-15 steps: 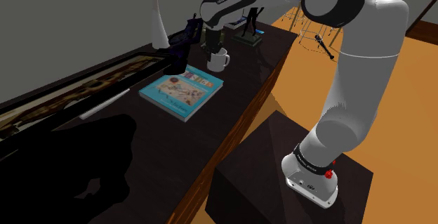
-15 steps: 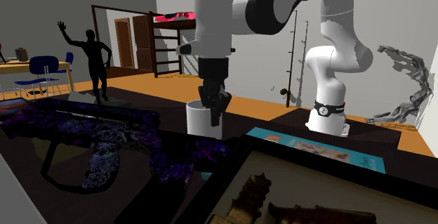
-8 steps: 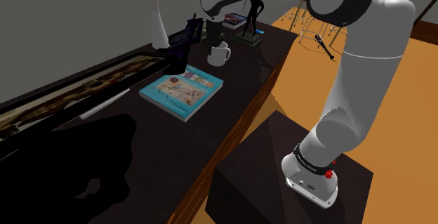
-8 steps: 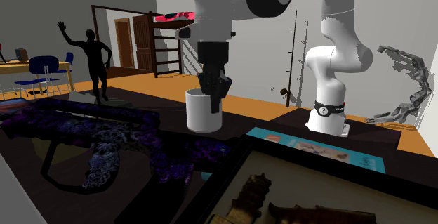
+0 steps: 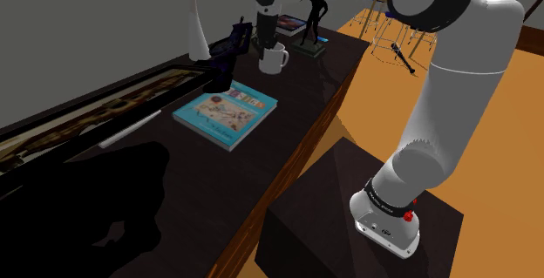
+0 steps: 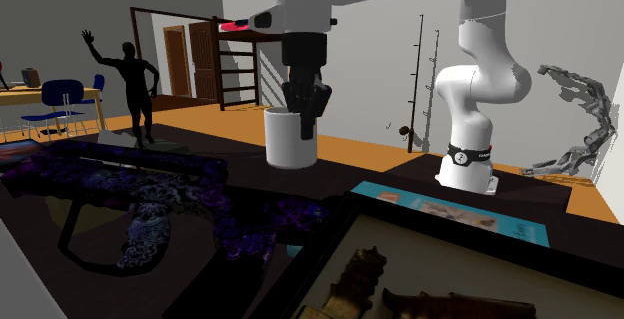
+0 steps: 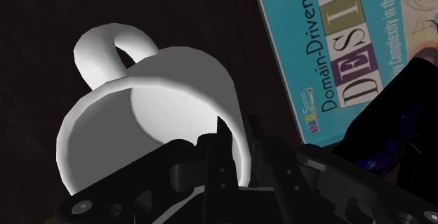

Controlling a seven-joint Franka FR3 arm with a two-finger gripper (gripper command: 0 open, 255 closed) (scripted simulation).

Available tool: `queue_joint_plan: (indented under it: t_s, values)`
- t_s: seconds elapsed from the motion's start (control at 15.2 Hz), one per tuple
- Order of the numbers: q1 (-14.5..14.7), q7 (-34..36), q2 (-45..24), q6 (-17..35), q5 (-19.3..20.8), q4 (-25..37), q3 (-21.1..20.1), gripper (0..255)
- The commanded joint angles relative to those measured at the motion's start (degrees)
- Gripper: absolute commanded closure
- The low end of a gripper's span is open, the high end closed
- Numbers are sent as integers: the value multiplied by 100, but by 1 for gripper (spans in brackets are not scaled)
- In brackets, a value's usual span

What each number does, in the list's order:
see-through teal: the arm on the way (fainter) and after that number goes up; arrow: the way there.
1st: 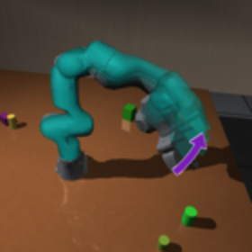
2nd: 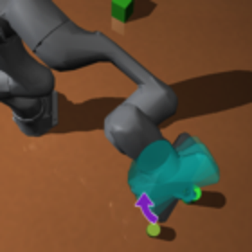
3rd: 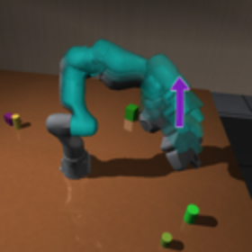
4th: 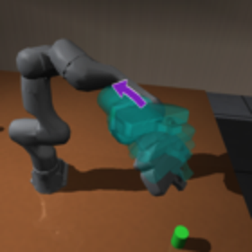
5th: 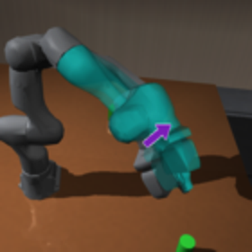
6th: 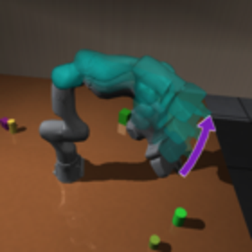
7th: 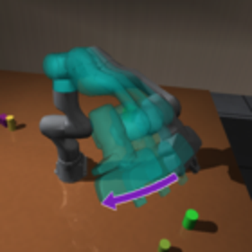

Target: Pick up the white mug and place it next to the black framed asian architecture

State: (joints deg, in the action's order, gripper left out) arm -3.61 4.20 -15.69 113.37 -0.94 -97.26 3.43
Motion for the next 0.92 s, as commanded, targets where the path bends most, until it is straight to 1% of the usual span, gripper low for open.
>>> queue_joint_plan:
  t_s: [0.0,0.86]
  values:
    - [-3,-2,23,-179,2,156,2,255]
    - [-7,5,121,-1144,11,1024,7,255]
